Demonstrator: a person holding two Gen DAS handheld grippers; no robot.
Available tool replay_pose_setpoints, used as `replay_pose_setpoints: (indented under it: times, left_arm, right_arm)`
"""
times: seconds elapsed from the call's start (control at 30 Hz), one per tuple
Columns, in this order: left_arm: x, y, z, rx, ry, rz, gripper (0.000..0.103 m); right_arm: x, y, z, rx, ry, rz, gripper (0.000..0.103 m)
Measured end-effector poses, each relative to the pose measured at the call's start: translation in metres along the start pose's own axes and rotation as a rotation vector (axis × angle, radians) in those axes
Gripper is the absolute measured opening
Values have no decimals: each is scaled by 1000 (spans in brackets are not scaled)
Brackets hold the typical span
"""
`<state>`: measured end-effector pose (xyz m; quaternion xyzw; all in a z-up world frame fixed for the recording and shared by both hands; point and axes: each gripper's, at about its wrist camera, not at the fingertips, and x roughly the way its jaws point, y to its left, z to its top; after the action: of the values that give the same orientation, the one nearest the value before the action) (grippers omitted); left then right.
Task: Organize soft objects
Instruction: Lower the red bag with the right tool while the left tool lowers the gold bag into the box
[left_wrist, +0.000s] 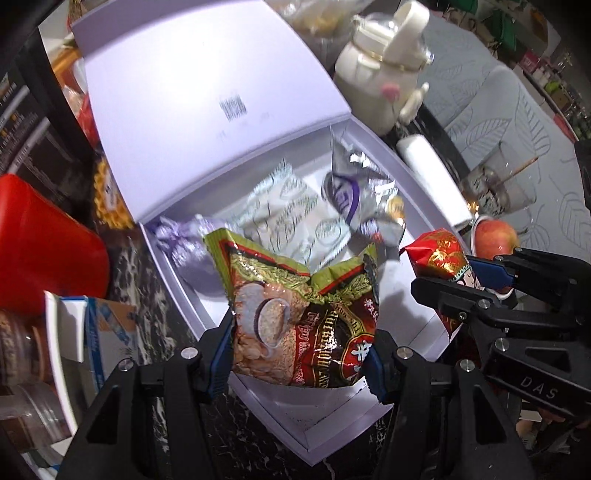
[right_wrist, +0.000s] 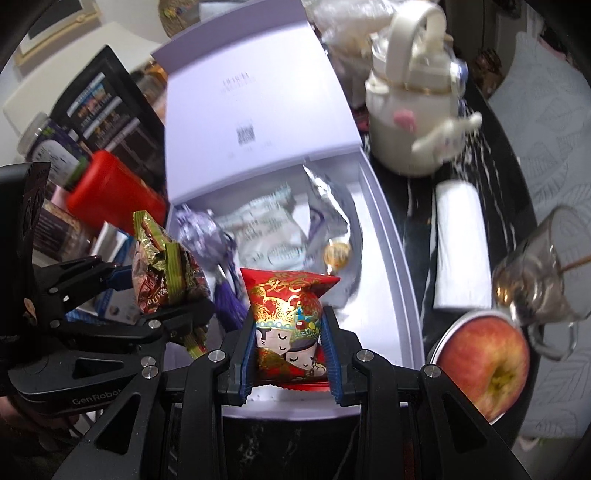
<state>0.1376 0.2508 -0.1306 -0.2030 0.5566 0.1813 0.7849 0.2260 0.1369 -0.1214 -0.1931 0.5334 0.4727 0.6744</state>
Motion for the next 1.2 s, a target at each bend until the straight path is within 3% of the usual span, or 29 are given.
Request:
replay_pose_setpoints:
  times: [0.33, 0.6, 1.2]
  left_arm:
    - [36, -1, -8, -8, 72, 0, 58]
    - [56, -2, 8, -30, 90, 12, 58]
    - [79, -7, 34, 4, 87, 141, 58]
  right_arm:
    - [31, -13, -13, 30, 78, -11, 31]
    - [52, -22, -12, 57, 120, -14, 31]
    - [72, -31, -2, 142, 139, -40, 31]
